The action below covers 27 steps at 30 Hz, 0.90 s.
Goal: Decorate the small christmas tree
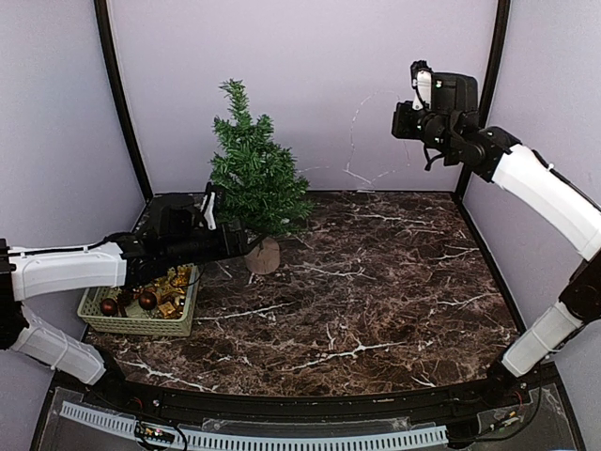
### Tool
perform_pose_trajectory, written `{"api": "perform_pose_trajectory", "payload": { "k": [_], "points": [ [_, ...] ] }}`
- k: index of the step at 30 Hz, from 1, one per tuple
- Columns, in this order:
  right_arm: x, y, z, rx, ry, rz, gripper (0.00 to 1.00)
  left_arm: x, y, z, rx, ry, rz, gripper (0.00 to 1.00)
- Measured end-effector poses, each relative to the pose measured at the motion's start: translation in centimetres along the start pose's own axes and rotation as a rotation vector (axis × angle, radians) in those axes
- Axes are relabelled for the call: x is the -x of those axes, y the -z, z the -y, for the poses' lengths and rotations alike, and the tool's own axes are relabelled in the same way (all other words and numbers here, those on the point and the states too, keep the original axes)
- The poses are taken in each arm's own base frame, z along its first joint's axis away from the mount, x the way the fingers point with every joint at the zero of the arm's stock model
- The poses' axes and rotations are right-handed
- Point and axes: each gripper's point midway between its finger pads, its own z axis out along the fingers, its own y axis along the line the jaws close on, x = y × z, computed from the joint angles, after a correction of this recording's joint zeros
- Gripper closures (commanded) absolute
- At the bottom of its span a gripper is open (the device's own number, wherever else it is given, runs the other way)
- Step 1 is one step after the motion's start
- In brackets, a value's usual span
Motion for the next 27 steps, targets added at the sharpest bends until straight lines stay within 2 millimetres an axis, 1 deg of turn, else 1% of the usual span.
{"api": "perform_pose_trajectory", "payload": {
  "k": [1,3,4,5,6,7,9,10,11,12,13,15,19,24,27],
  "points": [
    [-0.3,0.0,0.0,0.0,0.002,-0.006,1.0,0.1,-0.4,0.2,-0.005,0.003,0.001,0.15],
    [-0.6,0.2,0.1,0.002,0.004,-0.012,1.0,0.5,-1.0,0.3,-0.005,0.011,0.005,0.22],
    [-0.7,0.3,0.1,0.002,0.002,-0.013,1.0,0.7,-1.2,0.4,-0.002,0.016,0.008,0.32],
    [-0.7,0.4,0.2,0.003,0.002,-0.013,1.0,1.0,-1.4,0.4,0.006,0.023,0.016,0.39],
    [-0.6,0.5,0.2,0.005,0.001,-0.011,1.0,1.3,-1.6,0.4,0.013,0.029,0.023,0.49],
    [-0.6,0.7,0.3,0.006,0.0,-0.009,1.0,1.5,-1.6,0.3,0.022,0.032,0.03,0.53],
    [-0.5,1.0,0.4,0.01,-0.002,-0.006,1.0,1.8,-1.6,-0.1,0.049,0.042,0.043,0.72],
    [-0.4,1.2,0.4,0.01,-0.003,-0.005,1.0,2.0,-1.5,-0.3,0.062,0.051,0.052,0.77],
    [-0.3,1.4,0.5,0.011,-0.004,-0.002,1.0,1.9,-1.5,-0.6,0.079,0.05,0.054,0.85],
    [-0.3,1.6,0.5,0.012,-0.005,0.0,1.0,1.9,-1.5,-1.0,0.096,0.05,0.056,0.88],
    [-0.2,1.7,0.6,0.012,-0.005,0.001,1.0,1.8,-1.5,-1.2,0.109,0.051,0.054,0.94],
    [-0.1,2.1,0.7,0.014,-0.007,0.005,1.0,1.5,-1.4,-1.8,0.136,0.047,0.045,0.99],
    [0.5,3.0,0.9,0.021,-0.014,0.016,1.0,1.0,-0.8,-2.5,0.178,0.046,0.023,1.0],
    [1.1,4.9,1.2,0.049,-0.019,0.022,1.0,1.2,1.6,-2.9,0.213,0.033,0.044,1.0],
    [2.1,6.6,0.8,0.102,-0.027,0.037,1.0,1.3,3.3,-3.3,0.223,0.019,0.056,1.0]
  ]
}}
